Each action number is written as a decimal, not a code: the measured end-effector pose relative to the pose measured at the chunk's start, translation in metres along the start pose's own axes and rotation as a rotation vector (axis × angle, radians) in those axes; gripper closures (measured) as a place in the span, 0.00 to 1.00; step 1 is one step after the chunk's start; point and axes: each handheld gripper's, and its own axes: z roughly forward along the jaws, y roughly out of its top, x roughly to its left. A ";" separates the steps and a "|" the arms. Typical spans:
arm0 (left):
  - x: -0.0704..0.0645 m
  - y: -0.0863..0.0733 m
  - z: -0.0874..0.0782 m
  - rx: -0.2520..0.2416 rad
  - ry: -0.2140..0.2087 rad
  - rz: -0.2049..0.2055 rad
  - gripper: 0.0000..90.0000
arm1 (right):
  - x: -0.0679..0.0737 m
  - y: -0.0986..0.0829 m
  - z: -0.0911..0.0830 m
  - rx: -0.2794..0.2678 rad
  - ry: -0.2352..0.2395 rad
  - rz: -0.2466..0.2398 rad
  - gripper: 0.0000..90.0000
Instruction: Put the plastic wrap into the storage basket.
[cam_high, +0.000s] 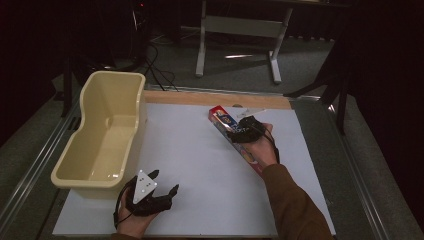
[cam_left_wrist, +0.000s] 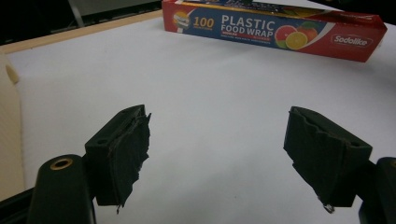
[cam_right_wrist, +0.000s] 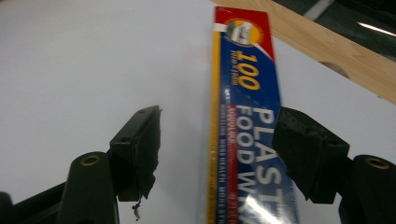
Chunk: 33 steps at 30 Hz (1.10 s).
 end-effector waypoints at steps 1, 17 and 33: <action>0.000 0.000 0.000 0.000 0.000 0.000 0.25 | -0.001 0.001 0.001 0.006 0.002 0.003 0.35; -0.002 0.000 0.002 0.015 -0.013 0.005 0.25 | -0.020 0.009 0.017 0.243 0.024 -0.017 0.35; -0.001 -0.001 0.002 0.017 -0.021 0.002 0.25 | -0.026 0.010 0.046 0.498 0.076 0.009 0.37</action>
